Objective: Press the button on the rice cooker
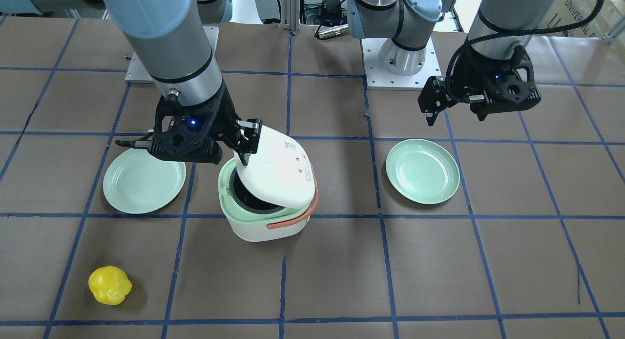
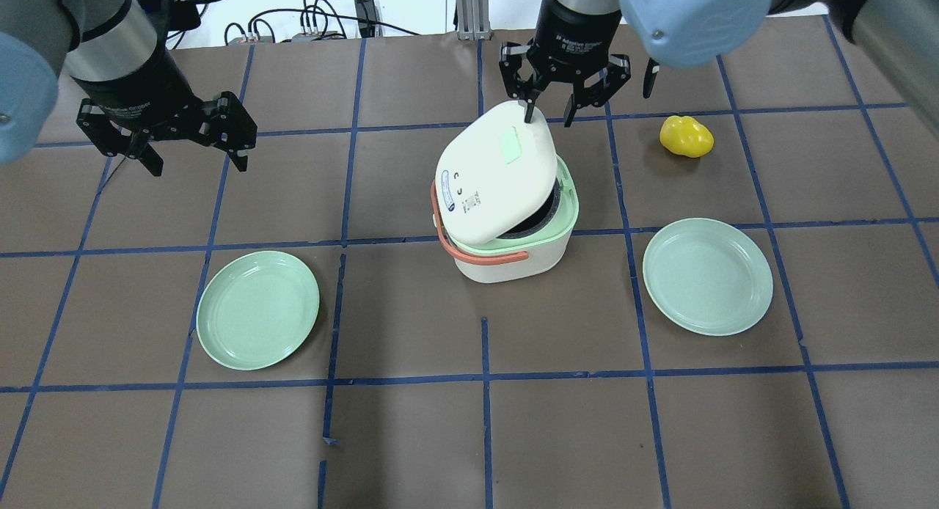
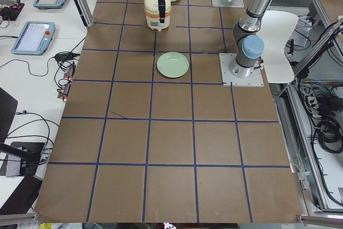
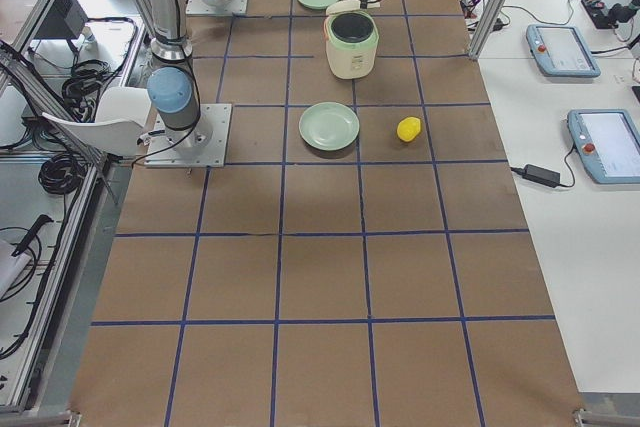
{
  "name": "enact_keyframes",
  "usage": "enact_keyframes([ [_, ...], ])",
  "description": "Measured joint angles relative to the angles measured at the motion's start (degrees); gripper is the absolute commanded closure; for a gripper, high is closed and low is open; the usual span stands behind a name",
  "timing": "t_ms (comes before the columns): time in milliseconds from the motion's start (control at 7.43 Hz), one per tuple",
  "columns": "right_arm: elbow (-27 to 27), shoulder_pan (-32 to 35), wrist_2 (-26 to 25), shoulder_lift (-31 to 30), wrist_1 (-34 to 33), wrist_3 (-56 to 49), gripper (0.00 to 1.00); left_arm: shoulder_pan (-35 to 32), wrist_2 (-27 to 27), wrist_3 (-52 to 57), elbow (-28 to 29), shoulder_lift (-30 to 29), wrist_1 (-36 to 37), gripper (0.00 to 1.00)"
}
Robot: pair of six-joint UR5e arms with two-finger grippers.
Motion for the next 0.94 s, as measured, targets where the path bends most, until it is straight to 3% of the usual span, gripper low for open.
enact_keyframes([
  [404, -1.39, -4.37, -3.21, -3.82, 6.44, -9.13, 0.00, 0.00, 0.01, 0.00, 0.00, 0.00, 0.03, 0.00],
  [942, 8.61, -9.08, -3.57, -10.70, 5.15, -14.91, 0.00, 0.00, 0.01, 0.00, 0.00, 0.00, 0.01, 0.00],
])
